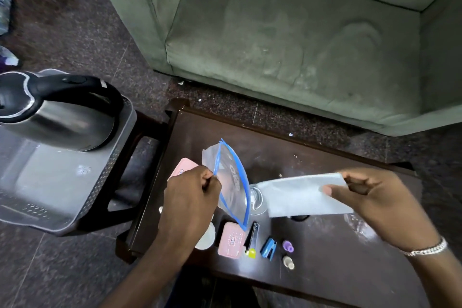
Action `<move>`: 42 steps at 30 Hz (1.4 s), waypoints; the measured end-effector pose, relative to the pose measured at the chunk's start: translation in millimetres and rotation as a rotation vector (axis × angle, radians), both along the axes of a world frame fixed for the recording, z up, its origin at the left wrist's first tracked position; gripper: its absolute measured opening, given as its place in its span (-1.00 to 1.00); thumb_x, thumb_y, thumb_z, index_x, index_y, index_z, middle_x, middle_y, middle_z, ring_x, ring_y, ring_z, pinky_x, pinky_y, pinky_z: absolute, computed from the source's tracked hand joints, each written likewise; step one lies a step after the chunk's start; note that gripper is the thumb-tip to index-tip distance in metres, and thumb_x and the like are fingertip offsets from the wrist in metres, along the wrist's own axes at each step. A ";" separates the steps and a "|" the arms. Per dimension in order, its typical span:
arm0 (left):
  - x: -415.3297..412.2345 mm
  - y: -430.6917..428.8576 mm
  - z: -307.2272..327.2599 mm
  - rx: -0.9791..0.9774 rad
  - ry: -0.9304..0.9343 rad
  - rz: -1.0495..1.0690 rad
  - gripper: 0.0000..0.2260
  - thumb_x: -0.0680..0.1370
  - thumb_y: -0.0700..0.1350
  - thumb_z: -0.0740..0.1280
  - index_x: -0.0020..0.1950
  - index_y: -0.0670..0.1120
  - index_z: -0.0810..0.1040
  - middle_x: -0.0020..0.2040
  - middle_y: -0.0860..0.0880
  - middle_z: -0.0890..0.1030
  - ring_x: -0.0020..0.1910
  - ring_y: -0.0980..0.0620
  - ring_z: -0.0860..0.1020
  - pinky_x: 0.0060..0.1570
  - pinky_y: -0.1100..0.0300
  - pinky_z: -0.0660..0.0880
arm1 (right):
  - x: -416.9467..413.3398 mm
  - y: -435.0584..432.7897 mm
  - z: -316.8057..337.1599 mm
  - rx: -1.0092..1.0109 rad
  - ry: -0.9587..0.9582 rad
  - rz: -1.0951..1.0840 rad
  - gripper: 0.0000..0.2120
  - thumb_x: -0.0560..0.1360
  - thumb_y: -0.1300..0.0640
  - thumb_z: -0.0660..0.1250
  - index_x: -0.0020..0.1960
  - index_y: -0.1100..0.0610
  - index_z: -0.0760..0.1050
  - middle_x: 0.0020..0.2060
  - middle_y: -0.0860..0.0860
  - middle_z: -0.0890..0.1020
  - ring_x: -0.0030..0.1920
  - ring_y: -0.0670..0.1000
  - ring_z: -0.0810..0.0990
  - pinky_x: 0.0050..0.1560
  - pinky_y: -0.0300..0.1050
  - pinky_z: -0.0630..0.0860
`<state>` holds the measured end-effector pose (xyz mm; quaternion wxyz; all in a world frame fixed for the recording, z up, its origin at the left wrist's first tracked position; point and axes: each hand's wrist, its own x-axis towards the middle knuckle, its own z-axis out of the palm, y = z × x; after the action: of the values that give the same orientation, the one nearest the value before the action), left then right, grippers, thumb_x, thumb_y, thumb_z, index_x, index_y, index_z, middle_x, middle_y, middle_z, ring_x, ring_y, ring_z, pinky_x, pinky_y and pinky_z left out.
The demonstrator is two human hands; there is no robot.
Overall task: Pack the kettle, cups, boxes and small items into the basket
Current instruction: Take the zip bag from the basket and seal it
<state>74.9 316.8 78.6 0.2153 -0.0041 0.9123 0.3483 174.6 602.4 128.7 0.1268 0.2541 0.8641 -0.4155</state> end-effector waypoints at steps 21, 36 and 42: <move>17.9 23.0 10.1 0.035 -0.113 0.011 -0.82 0.58 -0.13 0.39 -0.23 -0.07 0.62 -0.30 0.04 0.72 -0.23 -0.04 0.73 -0.04 -0.07 0.64 | 52.5 20.2 -139.7 0.347 -0.230 -0.238 -0.97 0.39 0.27 0.51 -0.21 0.21 0.67 -0.30 0.18 0.68 -0.22 0.24 0.66 -0.22 -0.11 0.40; 23.1 26.4 12.1 0.193 -0.218 0.105 -0.78 0.58 -0.21 0.43 -0.27 -0.06 0.64 -0.36 0.03 0.72 -0.37 0.07 0.73 -0.22 0.05 0.70 | 48.9 -23.8 -91.3 0.302 0.158 -0.336 -0.53 0.52 -0.11 0.46 0.36 0.03 0.50 0.15 0.02 0.52 0.07 0.06 0.64 0.00 0.00 0.61; 26.1 36.3 20.1 0.390 -0.354 0.267 -0.85 0.61 -0.26 0.41 -0.17 -0.22 0.65 -0.33 -0.14 0.73 -0.33 -0.09 0.76 -0.14 -0.01 0.72 | 48.7 -95.8 -12.6 0.270 0.372 0.220 -0.39 0.34 -0.42 0.48 0.24 -0.06 0.62 0.45 0.10 0.46 0.39 0.19 0.50 0.27 0.00 0.49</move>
<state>101.0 353.1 98.7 0.3200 -0.1431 0.7679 0.5361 223.3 506.5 116.0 -0.0248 0.0926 0.9426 -0.3198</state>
